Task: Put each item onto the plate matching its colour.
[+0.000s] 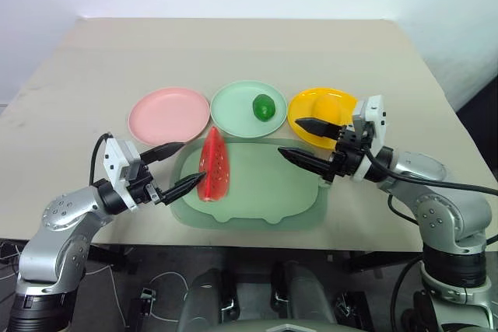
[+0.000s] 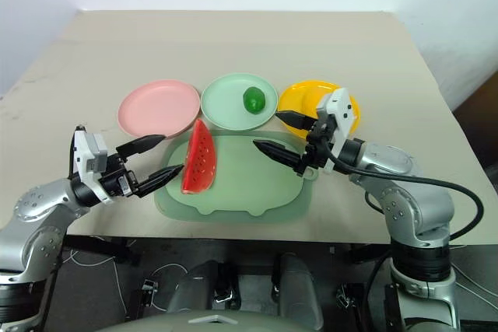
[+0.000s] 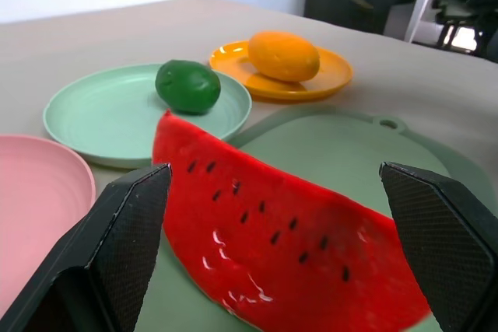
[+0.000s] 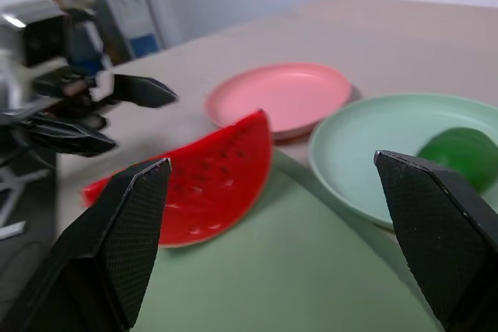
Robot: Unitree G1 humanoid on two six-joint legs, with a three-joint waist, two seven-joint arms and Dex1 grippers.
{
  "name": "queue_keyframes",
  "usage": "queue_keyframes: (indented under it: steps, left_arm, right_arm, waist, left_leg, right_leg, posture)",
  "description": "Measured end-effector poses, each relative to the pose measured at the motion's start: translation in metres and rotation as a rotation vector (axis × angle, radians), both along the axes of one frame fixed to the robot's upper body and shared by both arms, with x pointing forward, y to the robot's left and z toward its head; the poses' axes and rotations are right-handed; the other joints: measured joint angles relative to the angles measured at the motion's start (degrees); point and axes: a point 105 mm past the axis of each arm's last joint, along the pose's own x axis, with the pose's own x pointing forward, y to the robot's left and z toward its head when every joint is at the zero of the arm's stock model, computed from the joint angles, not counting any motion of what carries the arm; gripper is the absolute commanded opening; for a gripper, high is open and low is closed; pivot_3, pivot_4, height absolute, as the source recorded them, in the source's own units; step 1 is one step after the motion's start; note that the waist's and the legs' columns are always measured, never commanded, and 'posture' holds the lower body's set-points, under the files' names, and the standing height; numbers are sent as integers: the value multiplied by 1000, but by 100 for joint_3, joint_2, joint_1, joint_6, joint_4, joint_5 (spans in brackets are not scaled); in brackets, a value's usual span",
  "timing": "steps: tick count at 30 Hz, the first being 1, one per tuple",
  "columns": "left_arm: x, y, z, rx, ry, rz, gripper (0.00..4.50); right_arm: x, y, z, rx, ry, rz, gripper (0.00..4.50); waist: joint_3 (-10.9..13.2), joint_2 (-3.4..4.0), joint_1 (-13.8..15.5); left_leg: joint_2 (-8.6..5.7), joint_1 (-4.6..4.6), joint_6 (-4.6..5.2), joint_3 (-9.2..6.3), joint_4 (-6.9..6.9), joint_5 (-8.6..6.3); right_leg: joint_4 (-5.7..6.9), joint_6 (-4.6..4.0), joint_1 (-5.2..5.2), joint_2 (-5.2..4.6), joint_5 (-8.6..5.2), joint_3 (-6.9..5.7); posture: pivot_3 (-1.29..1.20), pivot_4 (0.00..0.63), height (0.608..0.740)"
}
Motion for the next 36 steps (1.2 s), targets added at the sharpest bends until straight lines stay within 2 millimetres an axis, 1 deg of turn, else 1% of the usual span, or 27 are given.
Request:
queue_keyframes:
  steps: [4,8,11,16,21,23,25,29,33,36]
  left_arm:
    - [-2,0,9,-17,-5,63,4500]
    - [-4,-2,10,-19,29,122,4500]
    - [-3,-6,11,-13,56,156,4500]
    - [4,-17,5,24,121,226,4500]
    - [11,-34,12,30,132,271,4500]
    - [13,-38,10,51,151,285,4500]
    - [16,-37,8,69,173,307,4500]
    - [18,-37,-1,128,256,335,4500]
    - [22,-44,0,168,277,344,4500]
    - [24,-48,-12,196,351,350,4500]
  right_arm:
    - [-8,3,-3,-33,10,72,4456]
    - [-12,10,-5,-35,10,135,4456]
    - [-12,13,-6,-46,9,155,4456]
    - [-7,19,-8,-64,0,160,4456]
    - [-3,21,-5,-67,-13,135,4456]
    - [-2,20,-5,-67,-13,126,4456]
    - [-2,20,-5,-67,-13,124,4456]
    - [-1,13,-5,-84,-15,105,4456]
    - [0,11,-5,-83,-14,91,4456]
    - [0,10,-8,-83,-6,77,4456]
  waist:
    - [0,0,10]
    - [0,-1,31]
    - [0,-1,77]
    - [0,-2,161]
    - [-1,-5,153]
    - [-2,-6,151]
    - [-2,-6,149]
    - [-2,-6,150]
    - [-4,-8,171]
    - [-4,-9,166]
  left_leg:
    - [-1,-1,3,-3,0,-1]
    - [-1,0,3,-3,0,0]
    - [-1,3,3,-2,2,0]
    - [-2,1,2,-5,7,0]
    - [-3,1,3,-7,13,0]
    - [-2,2,3,-7,14,0]
    - [-2,2,3,-8,14,0]
    - [-2,3,3,-10,18,1]
    - [-2,4,3,-18,31,0]
    - [-2,2,3,-20,36,0]
  right_leg:
    - [-3,0,2,0,2,0]
    - [-1,1,4,1,3,-1]
    - [-1,1,6,1,2,-1]
    - [-1,0,9,0,2,-2]
    - [2,1,16,1,3,-2]
    - [5,2,15,3,4,-3]
    - [7,2,15,4,4,-3]
    - [8,3,19,4,4,-4]
    - [9,4,30,3,2,-9]
    - [11,4,31,3,2,-9]
  posture:
    - [0,150,696]
    - [0,150,696]
    - [0,150,696]
    - [0,150,696]
    - [0,150,696]
    - [0,150,696]
    - [0,150,696]
    - [0,150,696]
    - [0,150,696]
    - [0,150,696]
